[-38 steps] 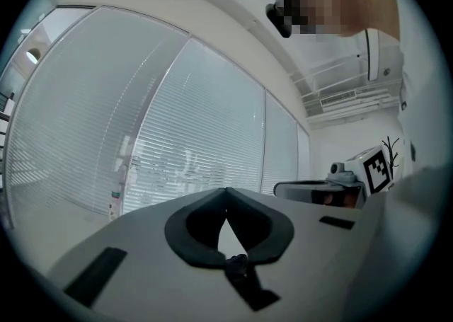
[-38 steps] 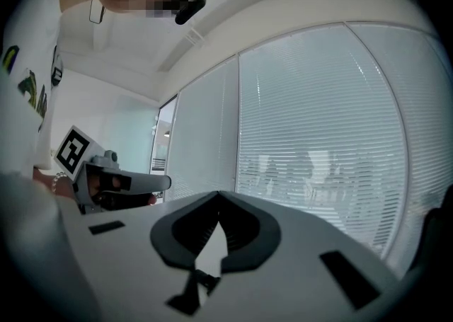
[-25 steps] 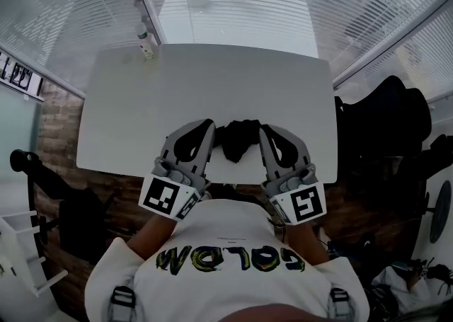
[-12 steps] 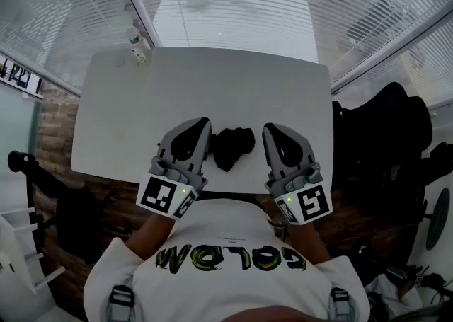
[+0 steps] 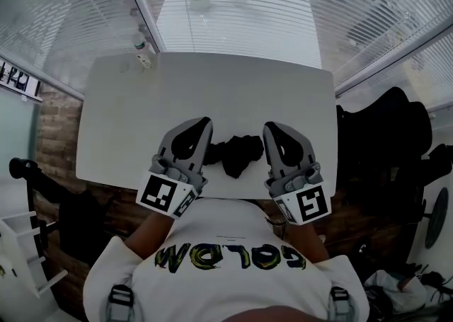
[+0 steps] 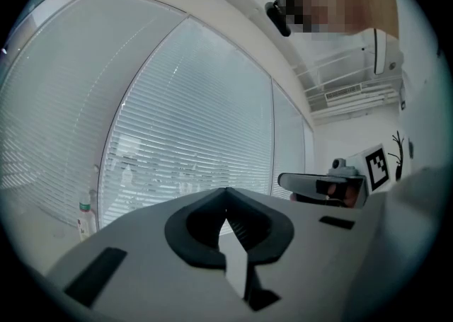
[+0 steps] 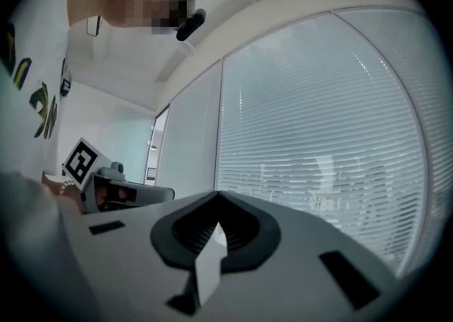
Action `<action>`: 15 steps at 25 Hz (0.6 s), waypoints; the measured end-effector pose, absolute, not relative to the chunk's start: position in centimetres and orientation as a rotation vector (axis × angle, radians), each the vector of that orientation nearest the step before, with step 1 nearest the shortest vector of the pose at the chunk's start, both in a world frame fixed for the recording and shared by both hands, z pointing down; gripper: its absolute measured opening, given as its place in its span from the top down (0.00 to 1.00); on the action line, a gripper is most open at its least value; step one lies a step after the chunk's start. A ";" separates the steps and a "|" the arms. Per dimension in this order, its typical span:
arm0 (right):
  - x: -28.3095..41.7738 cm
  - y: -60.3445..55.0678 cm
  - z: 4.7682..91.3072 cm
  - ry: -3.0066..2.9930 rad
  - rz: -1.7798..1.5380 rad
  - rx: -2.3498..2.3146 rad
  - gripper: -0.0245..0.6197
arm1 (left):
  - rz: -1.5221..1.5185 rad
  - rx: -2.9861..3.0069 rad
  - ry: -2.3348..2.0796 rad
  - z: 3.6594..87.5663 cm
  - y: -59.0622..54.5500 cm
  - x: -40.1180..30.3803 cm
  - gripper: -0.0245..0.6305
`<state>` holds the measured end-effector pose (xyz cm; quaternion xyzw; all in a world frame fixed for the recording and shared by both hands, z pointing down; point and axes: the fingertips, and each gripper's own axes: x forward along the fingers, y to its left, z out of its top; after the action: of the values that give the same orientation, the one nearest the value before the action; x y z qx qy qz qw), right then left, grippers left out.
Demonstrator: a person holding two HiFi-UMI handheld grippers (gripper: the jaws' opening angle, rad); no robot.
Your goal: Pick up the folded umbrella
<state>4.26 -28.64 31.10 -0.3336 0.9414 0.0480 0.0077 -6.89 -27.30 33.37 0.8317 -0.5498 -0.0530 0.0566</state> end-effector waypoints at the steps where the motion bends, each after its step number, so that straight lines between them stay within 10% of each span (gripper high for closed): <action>1: 3.9 -28.8 30.9 2.940 0.149 -1.048 0.95 | -0.162 2.523 -1.666 33.3 -27.4 -7.3 0.95; 15: -0.9 -30.1 35.3 3.180 0.204 -0.984 0.90 | -0.191 2.508 -1.654 33.4 -27.9 -10.8 0.95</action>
<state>-0.90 -30.06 35.34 -0.2937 0.9491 0.0609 -0.0965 -10.76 -27.94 33.42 0.8313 -0.5483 -0.0633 0.0656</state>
